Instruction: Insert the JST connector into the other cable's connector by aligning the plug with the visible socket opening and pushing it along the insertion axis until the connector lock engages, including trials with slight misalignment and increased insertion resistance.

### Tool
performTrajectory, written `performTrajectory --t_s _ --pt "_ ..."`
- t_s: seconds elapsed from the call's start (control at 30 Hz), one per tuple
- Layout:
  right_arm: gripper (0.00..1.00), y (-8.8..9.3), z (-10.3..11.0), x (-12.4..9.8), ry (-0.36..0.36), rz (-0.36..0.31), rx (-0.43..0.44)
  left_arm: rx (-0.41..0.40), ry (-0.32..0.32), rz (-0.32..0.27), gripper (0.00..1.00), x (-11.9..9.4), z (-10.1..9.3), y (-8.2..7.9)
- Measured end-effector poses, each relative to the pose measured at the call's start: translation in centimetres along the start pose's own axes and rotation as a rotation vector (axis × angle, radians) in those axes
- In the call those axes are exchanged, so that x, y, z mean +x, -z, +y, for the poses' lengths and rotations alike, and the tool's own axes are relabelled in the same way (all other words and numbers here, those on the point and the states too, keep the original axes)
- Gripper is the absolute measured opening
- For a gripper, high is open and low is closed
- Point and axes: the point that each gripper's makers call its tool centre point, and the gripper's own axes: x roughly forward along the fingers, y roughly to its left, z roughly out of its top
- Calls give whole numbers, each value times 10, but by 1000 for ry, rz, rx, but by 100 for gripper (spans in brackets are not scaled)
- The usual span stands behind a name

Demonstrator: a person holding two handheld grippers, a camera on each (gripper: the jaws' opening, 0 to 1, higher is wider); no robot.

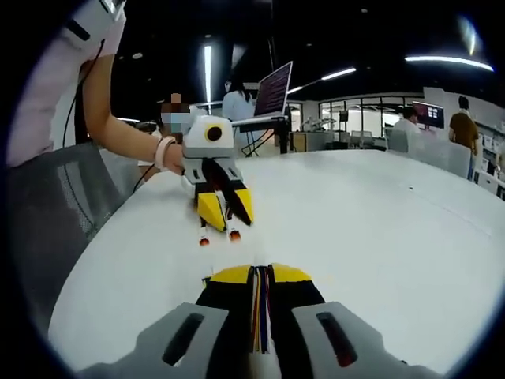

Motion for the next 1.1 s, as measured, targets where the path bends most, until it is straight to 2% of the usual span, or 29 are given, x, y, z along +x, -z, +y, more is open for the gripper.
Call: performTrajectory --t_s 0.33,0.7,1.1 --pt "5 -2 0 1 8 -6 4 37 18 -10 3 1 -2 1" --pt "5 -3 1 1 9 -5 16 66 30 -8 1 -1 -2 1" --pt "4 -4 10 0 -29 15 25 42 33 -8 0 -4 3 7"
